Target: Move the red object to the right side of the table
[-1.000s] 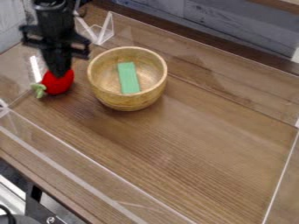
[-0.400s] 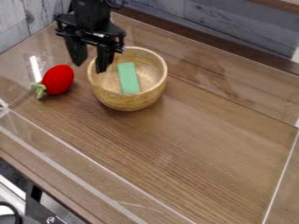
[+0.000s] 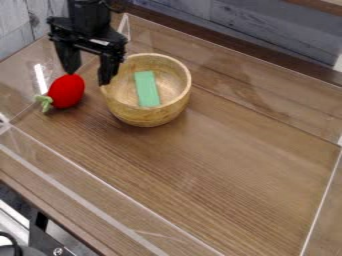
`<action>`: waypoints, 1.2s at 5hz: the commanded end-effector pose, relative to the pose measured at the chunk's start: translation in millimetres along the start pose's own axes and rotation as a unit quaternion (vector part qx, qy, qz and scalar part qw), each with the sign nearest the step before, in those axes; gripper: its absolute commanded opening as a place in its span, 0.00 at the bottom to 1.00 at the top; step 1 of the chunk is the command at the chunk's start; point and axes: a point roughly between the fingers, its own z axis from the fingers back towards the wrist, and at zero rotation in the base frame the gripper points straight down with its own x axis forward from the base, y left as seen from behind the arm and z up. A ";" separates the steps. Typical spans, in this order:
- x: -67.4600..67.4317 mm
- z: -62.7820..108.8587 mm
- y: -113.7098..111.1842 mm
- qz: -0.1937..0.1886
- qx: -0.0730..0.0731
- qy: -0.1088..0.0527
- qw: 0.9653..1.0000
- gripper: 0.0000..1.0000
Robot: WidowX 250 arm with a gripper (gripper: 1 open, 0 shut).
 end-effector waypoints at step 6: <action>41.8 -30.0 53.6 -0.011 0.033 0.003 0.999 1.00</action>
